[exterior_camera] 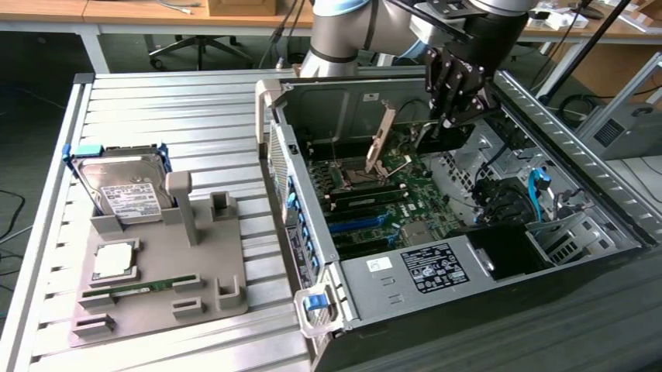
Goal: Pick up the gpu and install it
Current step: 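Insert the gpu into the slot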
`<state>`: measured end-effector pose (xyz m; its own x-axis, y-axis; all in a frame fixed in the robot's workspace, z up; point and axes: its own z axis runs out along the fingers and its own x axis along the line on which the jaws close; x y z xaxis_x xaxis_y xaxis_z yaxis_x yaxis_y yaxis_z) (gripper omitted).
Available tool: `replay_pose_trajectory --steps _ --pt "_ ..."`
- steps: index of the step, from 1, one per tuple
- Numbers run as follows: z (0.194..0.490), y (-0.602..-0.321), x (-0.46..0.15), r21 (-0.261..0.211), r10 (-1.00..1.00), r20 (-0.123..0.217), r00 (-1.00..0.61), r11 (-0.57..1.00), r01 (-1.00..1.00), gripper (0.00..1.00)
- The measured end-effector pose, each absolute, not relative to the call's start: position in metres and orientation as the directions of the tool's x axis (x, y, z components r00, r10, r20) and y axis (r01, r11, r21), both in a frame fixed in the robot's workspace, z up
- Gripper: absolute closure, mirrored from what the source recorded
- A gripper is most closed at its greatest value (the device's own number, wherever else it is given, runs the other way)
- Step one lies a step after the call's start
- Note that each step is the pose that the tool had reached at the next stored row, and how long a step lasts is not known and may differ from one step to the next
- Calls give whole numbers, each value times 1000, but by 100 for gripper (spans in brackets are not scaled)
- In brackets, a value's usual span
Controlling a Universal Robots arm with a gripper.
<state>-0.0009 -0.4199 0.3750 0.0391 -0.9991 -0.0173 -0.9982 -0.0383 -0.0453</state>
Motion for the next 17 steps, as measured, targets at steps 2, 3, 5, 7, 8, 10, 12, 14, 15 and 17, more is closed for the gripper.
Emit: replay_pose_trajectory --steps 2,3,5,7,8,10,12,14,15,17 --pt "374 -420 -1 -45 -999 -17 35 -34 -998 73" --pt "374 -420 -1 -45 -999 -17 34 -33 -998 73" --pt "373 -420 -1 -45 -999 -17 34 -33 -998 73" --pt "373 -421 -1 -45 -999 -17 34 -33 -998 73" --pt "372 -421 -1 -45 -999 -17 33 -33 -998 73" --pt "372 -421 -1 -45 -999 -17 34 -33 -998 73" --pt "371 -421 -2 -45 -999 -17 34 -33 -998 73" --pt "370 -422 -2 -45 -999 -17 34 -33 -998 73" --pt "370 -422 -2 -45 -999 -17 34 -33 -998 73" --pt "369 -422 -2 -45 -999 -17 33 -33 -998 73"
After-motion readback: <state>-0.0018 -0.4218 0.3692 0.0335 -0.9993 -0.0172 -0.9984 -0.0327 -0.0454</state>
